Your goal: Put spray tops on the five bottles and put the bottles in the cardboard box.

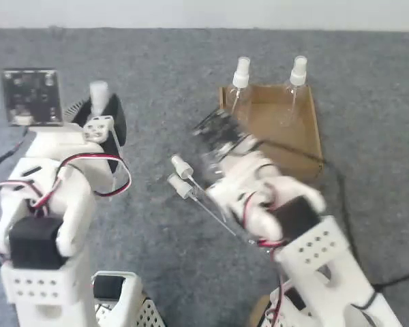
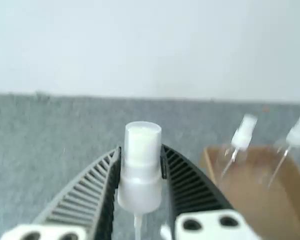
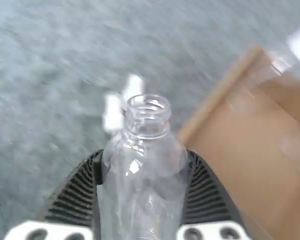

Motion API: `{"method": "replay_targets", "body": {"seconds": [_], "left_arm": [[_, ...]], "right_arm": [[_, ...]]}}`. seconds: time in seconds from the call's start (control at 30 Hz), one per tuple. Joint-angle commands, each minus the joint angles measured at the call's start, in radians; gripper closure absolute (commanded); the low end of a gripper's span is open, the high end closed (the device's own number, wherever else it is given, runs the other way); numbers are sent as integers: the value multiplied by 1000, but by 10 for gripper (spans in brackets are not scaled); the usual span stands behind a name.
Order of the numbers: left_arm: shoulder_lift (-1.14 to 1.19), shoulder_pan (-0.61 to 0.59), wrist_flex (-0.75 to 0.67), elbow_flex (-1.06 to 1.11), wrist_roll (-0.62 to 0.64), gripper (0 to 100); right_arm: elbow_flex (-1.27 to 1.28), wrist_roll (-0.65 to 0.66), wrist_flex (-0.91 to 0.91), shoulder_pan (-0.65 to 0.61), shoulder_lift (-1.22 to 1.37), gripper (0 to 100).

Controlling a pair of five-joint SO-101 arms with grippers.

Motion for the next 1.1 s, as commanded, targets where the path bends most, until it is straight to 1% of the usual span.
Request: {"method": "replay_targets", "body": {"seconds": [0.0, 0.2, 0.27, 0.4, 0.47, 0.57, 0.67, 0.77, 0.93, 1.07], "left_arm": [[-26, -3, -75, -44, 80, 967], [-26, -9, -114, -25, 282, 967], [-26, -6, -112, -25, 319, 967], [-26, -5, -115, -24, 371, 967], [-26, -3, -114, -21, 381, 967], [-26, -3, -121, 28, 382, 967], [-26, -3, -186, 85, 384, 967], [-26, -2, -219, 134, 384, 967], [-26, 71, -252, 186, 379, 967], [-26, 71, -311, 234, 379, 967]], "right_arm": [[137, -54, -257, -116, -36, 993], [310, -46, -437, -232, -41, 993], [333, -46, -460, -259, -41, 993], [336, -55, -469, -259, -41, 993], [342, -57, -490, -262, -41, 993], [384, -66, -572, -262, -42, 993], [416, -114, -630, -262, -42, 993], [419, -120, -633, -262, -42, 993], [422, -120, -639, -262, -42, 993], [422, -120, -636, -263, -42, 993]]}}
